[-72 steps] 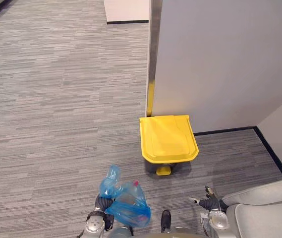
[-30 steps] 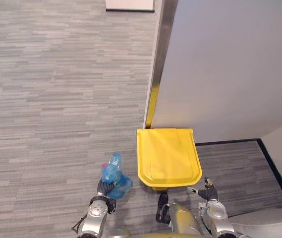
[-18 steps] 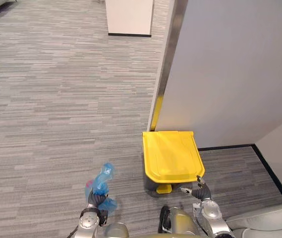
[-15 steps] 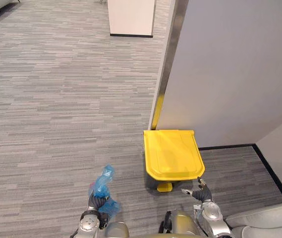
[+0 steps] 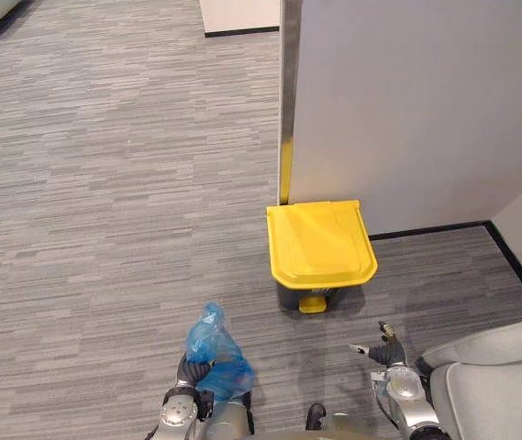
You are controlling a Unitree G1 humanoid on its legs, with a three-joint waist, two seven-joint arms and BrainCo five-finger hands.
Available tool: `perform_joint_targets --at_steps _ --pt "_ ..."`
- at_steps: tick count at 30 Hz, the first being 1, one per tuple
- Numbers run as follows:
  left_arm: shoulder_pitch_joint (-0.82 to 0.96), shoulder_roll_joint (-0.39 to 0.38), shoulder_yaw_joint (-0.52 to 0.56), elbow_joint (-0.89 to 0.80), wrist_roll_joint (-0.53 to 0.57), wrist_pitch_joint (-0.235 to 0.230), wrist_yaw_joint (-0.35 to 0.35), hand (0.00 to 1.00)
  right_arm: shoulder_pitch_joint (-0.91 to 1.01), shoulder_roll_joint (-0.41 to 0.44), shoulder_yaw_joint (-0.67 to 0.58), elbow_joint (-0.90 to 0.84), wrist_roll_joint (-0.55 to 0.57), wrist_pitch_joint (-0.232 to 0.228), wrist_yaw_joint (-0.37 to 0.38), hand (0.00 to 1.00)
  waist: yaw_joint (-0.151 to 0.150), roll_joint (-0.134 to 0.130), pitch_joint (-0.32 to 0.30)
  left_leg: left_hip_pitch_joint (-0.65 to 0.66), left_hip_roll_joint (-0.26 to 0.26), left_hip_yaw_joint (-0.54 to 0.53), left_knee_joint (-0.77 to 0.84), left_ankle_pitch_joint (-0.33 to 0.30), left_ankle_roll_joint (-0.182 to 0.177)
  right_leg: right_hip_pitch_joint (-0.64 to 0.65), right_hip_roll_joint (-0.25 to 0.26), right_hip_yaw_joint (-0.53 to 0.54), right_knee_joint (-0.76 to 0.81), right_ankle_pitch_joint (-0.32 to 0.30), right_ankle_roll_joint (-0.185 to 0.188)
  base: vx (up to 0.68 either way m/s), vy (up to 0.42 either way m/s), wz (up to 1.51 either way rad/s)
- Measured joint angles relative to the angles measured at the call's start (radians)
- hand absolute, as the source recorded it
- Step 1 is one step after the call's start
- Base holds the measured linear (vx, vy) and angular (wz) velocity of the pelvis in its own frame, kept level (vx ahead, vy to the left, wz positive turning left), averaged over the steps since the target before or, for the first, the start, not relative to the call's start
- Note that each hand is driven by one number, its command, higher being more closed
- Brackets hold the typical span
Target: Gather rubbish on tea table into small bin, then transfer packed bag to large trash can.
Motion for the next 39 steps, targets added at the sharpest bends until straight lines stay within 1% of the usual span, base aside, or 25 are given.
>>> perform_joint_targets --at_steps 1,2,5,7,11,18,21,22,23,24,25,26,27,28,29,30,31,32,33,34,35,36,37,38,39 --pt "-0.007 0.004 0.003 0.002 0.000 0.000 0.000 1.00 0.005 0.002 -0.005 0.005 0.002 0.000 0.000 0.00 0.000 0.011 -0.002 0.014 -0.012 -0.003 -0.047 0.004 -0.007 0.006 -0.006 -0.001 -0.008 0.006 0.015 -0.03 0.110 0.19" --pt "-0.008 0.010 0.004 0.002 0.000 -0.001 0.001 1.00 0.013 0.003 -0.005 0.006 0.003 0.000 0.002 0.00 -0.002 0.012 -0.003 0.023 -0.021 0.001 -0.082 0.017 -0.006 0.016 -0.011 -0.006 -0.037 0.026 0.031 -0.04 0.152 0.12" --pt "0.003 0.014 0.003 0.004 0.000 0.000 0.001 1.00 0.018 0.012 -0.009 0.008 0.010 -0.001 0.001 0.00 -0.006 0.010 -0.004 0.051 -0.043 0.003 -0.131 0.038 -0.003 0.056 -0.016 -0.005 -0.110 0.067 0.050 0.00 0.132 0.01" --pt "0.004 0.014 0.002 0.008 0.000 0.001 0.001 1.00 0.017 0.021 -0.009 0.008 0.010 -0.002 0.002 0.00 -0.011 0.009 -0.004 0.077 -0.052 0.006 -0.162 0.049 -0.002 0.078 -0.017 0.001 -0.136 0.084 0.048 0.05 0.069 0.02" --pt "0.001 0.024 0.003 0.025 0.001 0.001 0.001 1.00 0.005 0.041 -0.008 0.008 0.010 -0.009 0.003 0.00 -0.024 0.001 -0.010 0.108 -0.057 0.027 -0.197 0.069 0.018 0.099 -0.012 0.021 -0.172 0.101 0.061 0.11 0.022 -0.13" --pt "0.003 0.031 0.005 0.025 0.001 0.000 0.001 1.00 -0.034 0.040 -0.005 0.008 0.010 -0.010 0.003 0.00 -0.023 -0.002 -0.009 0.141 -0.050 0.070 -0.209 0.059 0.020 0.115 0.002 0.064 -0.197 0.116 0.057 0.09 -0.001 -0.20" --pt "0.005 0.032 0.008 0.025 0.001 0.000 0.001 1.00 -0.060 0.040 0.002 0.011 0.010 -0.010 0.003 0.00 -0.020 -0.010 0.000 0.131 -0.039 0.105 -0.127 -0.007 0.024 0.108 0.004 0.104 -0.174 0.114 0.057 0.03 0.041 -0.42" --pt "0.007 0.032 0.009 0.022 0.001 -0.001 0.001 1.00 -0.074 0.039 0.002 0.011 0.010 -0.010 0.002 0.00 -0.019 -0.013 0.001 0.106 -0.033 0.117 -0.067 -0.047 0.029 0.076 0.001 0.118 -0.121 0.088 0.062 -0.02 0.035 -0.37" --pt "0.006 0.032 0.013 0.021 0.001 -0.001 0.001 1.00 -0.080 0.039 0.002 0.010 0.010 -0.010 0.002 0.00 -0.020 -0.017 0.003 0.093 -0.033 0.120 -0.036 -0.066 0.032 0.058 -0.003 0.127 -0.083 0.065 0.065 -0.03 0.026 -0.28" --pt "0.001 0.030 0.020 0.021 0.001 -0.001 0.001 1.00 -0.082 0.036 0.001 0.011 0.010 -0.010 0.001 0.00 -0.025 -0.025 0.009 0.072 -0.035 0.125 0.018 -0.108 0.037 0.017 -0.031 0.133 0.011 0.019 0.078 -0.04 0.054 -0.09" --pt "0.000 0.030 0.025 0.020 0.001 -0.001 0.000 1.00 -0.076 0.032 0.000 0.014 0.011 -0.010 0.001 0.00 -0.028 -0.031 0.018 0.077 -0.044 0.124 0.046 -0.145 0.045 -0.015 -0.049 0.130 0.112 -0.006 0.089 -0.03 0.068 -0.03" --pt "0.001 0.030 0.026 0.020 0.001 -0.001 0.000 1.00 -0.072 0.029 0.000 0.017 0.011 -0.009 0.001 0.00 -0.029 -0.029 0.026 0.086 -0.047 0.117 0.054 -0.156 0.053 -0.031 -0.065 0.124 0.170 -0.007 0.090 -0.01 0.093 0.10" --pt "0.000 0.035 0.028 0.016 0.001 -0.001 0.000 1.00 -0.067 0.030 0.000 0.023 0.012 -0.006 0.002 0.00 -0.035 -0.027 0.041 0.109 -0.048 0.104 0.071 -0.172 0.068 -0.085 -0.085 0.105 0.318 0.005 0.076 0.04 0.069 0.22" --pt "0.002 0.042 0.028 0.012 0.001 -0.001 0.001 1.00 -0.061 0.033 -0.001 0.025 0.012 -0.006 0.002 0.00 -0.049 -0.025 0.052 0.118 -0.040 0.084 0.108 -0.198 0.080 -0.115 -0.085 0.089 0.369 -0.029 0.062 0.06 0.059 0.25" --pt "-0.001 0.045 0.027 0.012 0.001 -0.001 0.001 1.00 -0.061 0.034 -0.001 0.025 0.013 -0.006 0.002 0.00 -0.049 -0.010 0.063 0.119 -0.030 0.080 0.134 -0.214 0.085 -0.126 -0.081 0.080 0.362 -0.036 0.052 0.09 0.021 0.27" --pt "-0.010 0.048 0.024 0.012 0.001 -0.001 0.001 1.00 -0.059 0.034 -0.003 0.019 0.024 -0.006 0.001 0.00 -0.049 -0.016 0.073 0.126 -0.016 0.064 0.180 -0.247 0.087 -0.156 -0.081 0.057 0.340 -0.035 0.050 0.14 -0.010 0.28" --pt "-0.023 0.053 0.023 0.013 0.001 0.000 0.001 1.00 -0.056 0.034 -0.006 0.016 0.032 -0.006 0.001 0.00 -0.048 -0.010 0.089 0.132 -0.008 0.049 0.211 -0.272 0.085 -0.181 -0.080 0.044 0.301 -0.024 0.057 0.23 -0.077 0.45" --pt "-0.050 0.059 0.016 0.013 0.001 0.000 0.001 1.00 -0.055 0.035 -0.023 0.015 0.038 -0.006 0.000 0.00 -0.048 -0.013 0.106 0.137 0.010 0.038 0.266 -0.310 0.075 -0.219 -0.075 0.031 0.165 0.035 0.085 0.18 -0.078 0.41" --pt "-0.057 0.060 0.014 0.013 0.001 0.000 0.001 1.00 -0.056 0.035 -0.029 0.013 0.042 -0.006 0.000 0.00 -0.048 -0.013 0.114 0.140 0.014 0.032 0.280 -0.317 0.074 -0.222 -0.076 0.021 0.124 0.056 0.093 0.21 -0.125 0.50" --pt "-0.082 0.062 0.014 0.014 0.001 0.000 0.002 1.00 -0.054 0.035 -0.042 0.007 0.051 -0.006 -0.003 0.00 -0.051 -0.018 0.135 0.144 0.021 0.018 0.336 -0.348 0.054 -0.229 -0.081 -0.015 -0.001 0.104 0.114 0.18 -0.160 0.43" --pt "-0.099 0.067 0.014 0.014 0.001 0.000 0.003 1.00 -0.053 0.034 -0.046 0.005 0.054 -0.006 -0.004 0.00 -0.051 -0.028 0.151 0.148 0.027 0.008 0.394 -0.396 0.033 -0.242 -0.090 -0.045 -0.055 0.106 0.116 0.24 -0.215 0.45" --pt "-0.104 0.068 0.012 0.015 0.001 0.000 0.004 1.00 -0.046 0.034 -0.046 -0.001 0.058 -0.005 -0.004 0.00 -0.051 -0.032 0.155 0.157 0.028 0.003 0.420 -0.425 0.019 -0.237 -0.094 -0.070 -0.052 0.088 0.113 0.29 -0.251 0.22" --pt "-0.113 0.060 0.015 0.022 0.001 0.001 0.006 1.00 -0.044 0.026 -0.050 -0.003 0.068 -0.003 -0.004 0.00 -0.048 -0.029 0.158 0.176 0.045 -0.004 0.455 -0.471 -0.008 -0.231 -0.074 -0.067 -0.037 0.142 0.086 0.35 -0.210 0.00" --pt "-0.119 0.055 0.003 0.023 0.001 0.001 0.006 1.00 -0.050 0.015 -0.059 -0.008 0.070 -0.001 -0.004 0.00 -0.048 0.007 0.171 0.189 0.075 -0.009 0.455 -0.484 -0.019 -0.233 -0.049 -0.066 -0.012 0.145 0.091 0.35 -0.191 -0.09" --pt "-0.124 0.056 0.001 0.023 0.002 0.000 0.006 1.00 -0.051 0.017 -0.068 -0.018 0.070 -0.001 -0.004 0.00 -0.049 0.013 0.173 0.194 0.080 -0.015 0.436 -0.484 -0.019 -0.241 -0.043 -0.063 0.004 0.146 0.091 0.33 -0.177 0.01"
